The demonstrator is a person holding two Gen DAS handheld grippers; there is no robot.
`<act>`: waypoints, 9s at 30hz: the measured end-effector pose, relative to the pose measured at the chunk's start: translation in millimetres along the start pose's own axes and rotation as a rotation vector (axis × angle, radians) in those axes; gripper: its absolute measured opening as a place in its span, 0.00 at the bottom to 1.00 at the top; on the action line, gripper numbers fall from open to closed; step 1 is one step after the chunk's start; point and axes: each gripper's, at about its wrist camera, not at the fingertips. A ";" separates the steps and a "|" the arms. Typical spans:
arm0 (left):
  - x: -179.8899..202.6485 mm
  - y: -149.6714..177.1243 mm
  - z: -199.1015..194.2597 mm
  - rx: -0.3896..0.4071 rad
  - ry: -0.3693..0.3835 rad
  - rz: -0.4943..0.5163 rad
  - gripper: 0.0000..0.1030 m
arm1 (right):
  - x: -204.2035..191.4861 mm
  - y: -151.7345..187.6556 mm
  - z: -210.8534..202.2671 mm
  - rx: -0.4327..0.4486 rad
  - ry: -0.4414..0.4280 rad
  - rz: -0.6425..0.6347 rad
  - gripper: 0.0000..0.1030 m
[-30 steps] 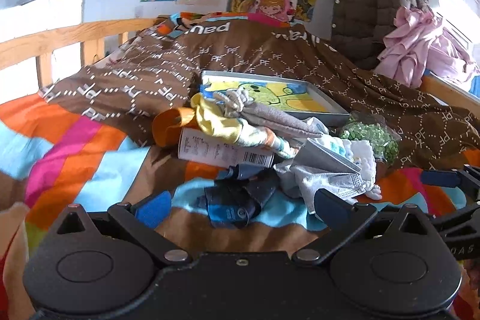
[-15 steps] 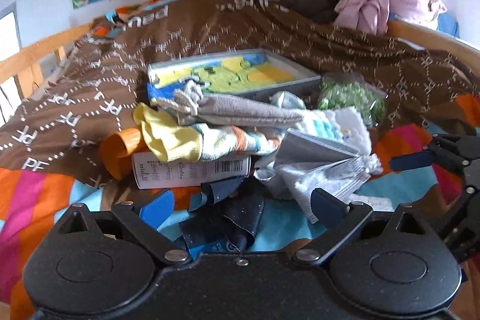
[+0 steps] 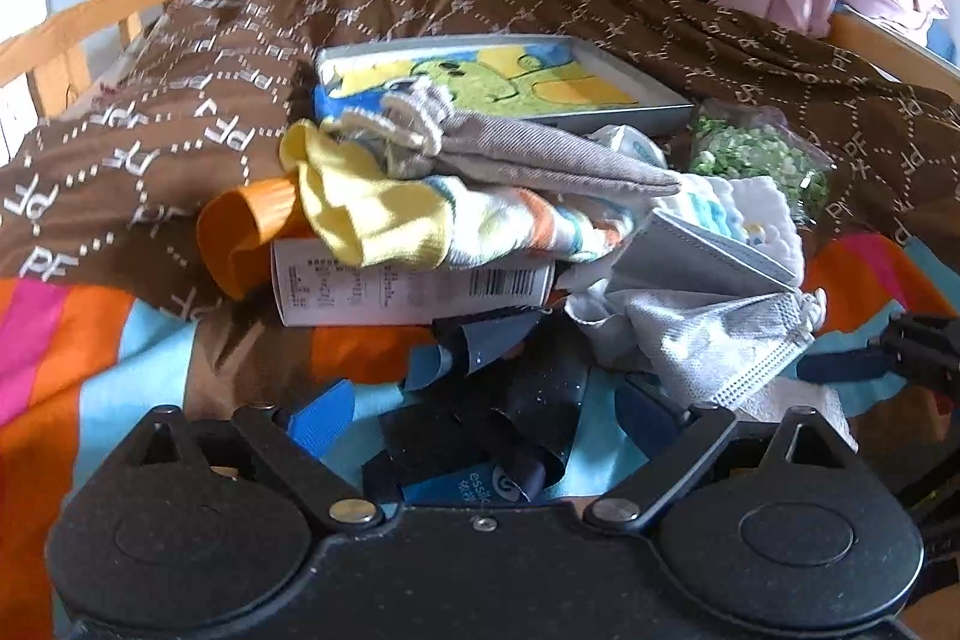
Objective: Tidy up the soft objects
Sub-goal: 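Lower the left gripper onto the dark navy cloth and close it, then grasp the white terry towel with the right gripper while the left holds the navy cloth, then carry the navy cloth and white towel with both grippers into the grey tray, then open both grippers to release the items in the tray and lift away, then move both grippers back over the pile toward the grey face mask, then grasp the grey face mask with the left gripper while the right grasps the white muslin cloth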
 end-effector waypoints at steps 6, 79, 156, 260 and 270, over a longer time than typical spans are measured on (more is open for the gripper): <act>-4.2 0.0 6.8 -0.033 0.033 -0.041 0.76 | 1.5 -0.4 0.3 -0.001 0.001 0.015 0.71; 9.7 -127.8 -143.5 0.250 0.029 -0.073 0.08 | 19.7 -98.1 -64.9 0.429 0.235 -0.144 0.68; -93.4 -221.8 80.9 0.161 0.007 -0.141 0.82 | 85.8 -247.4 82.6 0.173 0.360 0.003 1.00; 61.6 12.2 -18.0 0.064 0.015 -0.249 0.99 | 40.3 -7.6 -37.3 0.167 0.318 0.021 1.00; 61.4 2.9 8.3 -0.014 0.062 -0.245 0.99 | 56.3 -12.6 -4.2 0.120 0.205 0.031 0.83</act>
Point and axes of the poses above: each gripper's, at about its wrist camera, not at the fingertips, and z roughly the way its jaws point, x to its right, y to its underside, and after that the axes turned 9 degrees about -x, right-handed
